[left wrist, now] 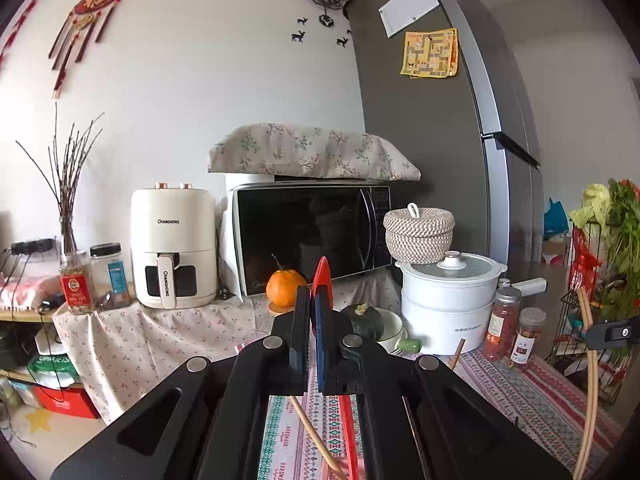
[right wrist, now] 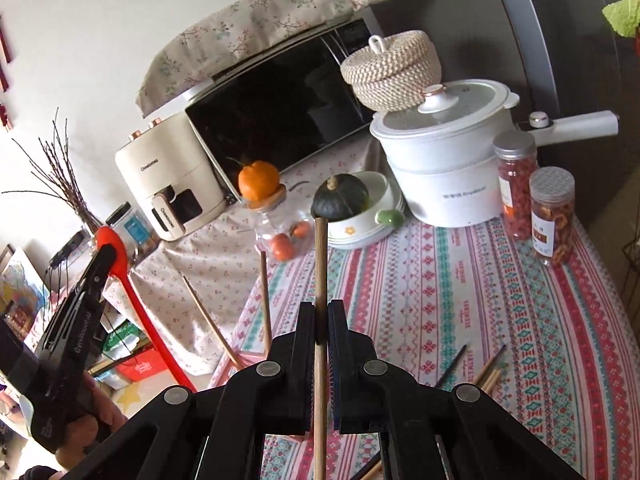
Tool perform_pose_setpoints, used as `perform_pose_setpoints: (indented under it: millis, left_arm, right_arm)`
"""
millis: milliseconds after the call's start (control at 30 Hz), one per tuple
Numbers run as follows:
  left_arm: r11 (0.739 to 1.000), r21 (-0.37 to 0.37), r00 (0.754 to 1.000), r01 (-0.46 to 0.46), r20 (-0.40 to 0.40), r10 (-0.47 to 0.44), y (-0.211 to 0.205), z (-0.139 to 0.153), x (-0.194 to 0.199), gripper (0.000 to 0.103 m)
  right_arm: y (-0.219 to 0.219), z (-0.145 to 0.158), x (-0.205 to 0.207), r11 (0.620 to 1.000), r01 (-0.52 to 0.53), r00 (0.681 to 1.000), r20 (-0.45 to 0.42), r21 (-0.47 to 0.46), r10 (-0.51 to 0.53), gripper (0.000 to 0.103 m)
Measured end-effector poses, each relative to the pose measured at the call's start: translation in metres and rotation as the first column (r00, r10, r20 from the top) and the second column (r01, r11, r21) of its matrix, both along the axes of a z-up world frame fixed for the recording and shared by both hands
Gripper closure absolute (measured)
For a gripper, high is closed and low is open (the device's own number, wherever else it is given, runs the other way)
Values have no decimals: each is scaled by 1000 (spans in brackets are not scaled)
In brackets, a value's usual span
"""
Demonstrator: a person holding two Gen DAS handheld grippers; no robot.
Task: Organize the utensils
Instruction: 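Carry the red spoon and chopstick to the pink basket and release both inside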
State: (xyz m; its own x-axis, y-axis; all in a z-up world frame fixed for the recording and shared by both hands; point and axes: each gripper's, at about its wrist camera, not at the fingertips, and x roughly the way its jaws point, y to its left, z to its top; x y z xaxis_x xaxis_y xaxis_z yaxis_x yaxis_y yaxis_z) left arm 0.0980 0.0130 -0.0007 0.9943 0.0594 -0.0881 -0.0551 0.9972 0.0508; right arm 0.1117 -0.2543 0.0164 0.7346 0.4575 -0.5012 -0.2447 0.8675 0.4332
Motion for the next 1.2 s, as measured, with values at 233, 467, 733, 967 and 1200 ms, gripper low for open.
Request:
perform_pose_setpoints:
  millis: [233,467,733,967,1200]
  left_arm:
    - [1000,12,999,-16,-48,17,-2,-32,23,101]
    - [996,-86,989,-24,-145,12,18,-48,40,100]
    - [981,-190,922,-44,-387,-34,38,-40,33,62]
    - [969,-214,819,-122,-573,-24,69,-30,4,39]
    - [975,-181,728,-132,-685,-29,88,-49,5,38]
  right_arm:
    - [7,-4,2,1000,-7,1000,5,-24,8,99]
    - [18,-5,6,999,-18,1000,19,-33,18,99]
    - [39,13,-5,999,-15,991,136,-49,21,99]
    - [61,37,-12,1000,15,965,263,-22,-9,99]
    - [88,44,0,998,66,949,308,-1,-63,99]
